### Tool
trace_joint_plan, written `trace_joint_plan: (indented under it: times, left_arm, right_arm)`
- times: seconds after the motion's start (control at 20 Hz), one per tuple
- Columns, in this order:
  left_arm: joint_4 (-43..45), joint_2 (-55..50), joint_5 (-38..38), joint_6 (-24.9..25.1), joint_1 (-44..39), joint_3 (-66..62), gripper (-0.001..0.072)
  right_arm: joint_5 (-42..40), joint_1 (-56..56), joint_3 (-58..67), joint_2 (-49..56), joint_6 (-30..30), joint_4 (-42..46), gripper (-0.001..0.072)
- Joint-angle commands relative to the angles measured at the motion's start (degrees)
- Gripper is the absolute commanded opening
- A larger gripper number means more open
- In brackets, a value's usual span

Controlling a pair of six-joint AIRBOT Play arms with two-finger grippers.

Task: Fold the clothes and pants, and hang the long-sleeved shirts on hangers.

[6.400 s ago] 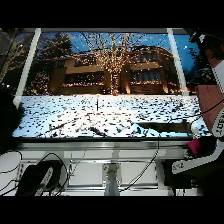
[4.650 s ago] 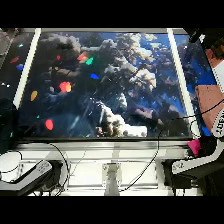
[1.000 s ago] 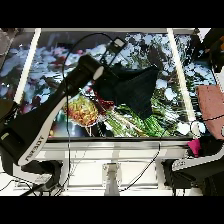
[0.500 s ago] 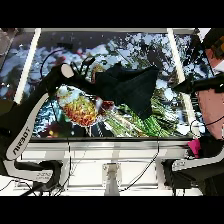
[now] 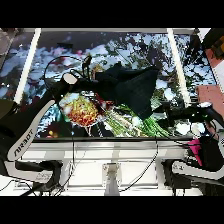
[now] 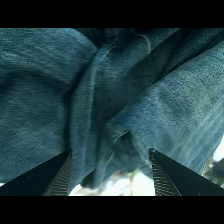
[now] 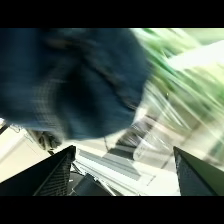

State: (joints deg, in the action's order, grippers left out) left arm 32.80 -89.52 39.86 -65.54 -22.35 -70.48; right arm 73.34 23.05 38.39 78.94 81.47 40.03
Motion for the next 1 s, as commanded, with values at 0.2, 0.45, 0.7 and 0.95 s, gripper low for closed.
trace_joint_plan:
  times: [0.2, 0.45, 0.7, 0.95]
  left_arm:
    - [-14.4, -2.8, -6.8, -0.2, -2.7, 0.2, 0.0553]
    - [-15.8, -4.5, -6.2, 0.0, -4.2, 0.2, 0.0552]
    - [-15.8, -6.3, -6.3, 0.0, -5.2, 0.2, 0.0462]
    - [-15.7, -6.7, -8.4, 0.0, -5.2, 0.2, 0.0155]
  right_arm:
    - [-16.3, -7.5, -4.3, -0.9, 6.6, -0.2, 0.0686]
    - [-22.3, -7.5, -4.3, -0.9, 6.6, -5.5, 0.0681]
    - [-25.0, -7.5, -4.3, -0.9, 6.6, -7.4, 0.0605]
    - [-25.1, -10.5, -4.3, -0.9, 6.4, -8.7, 0.0021]
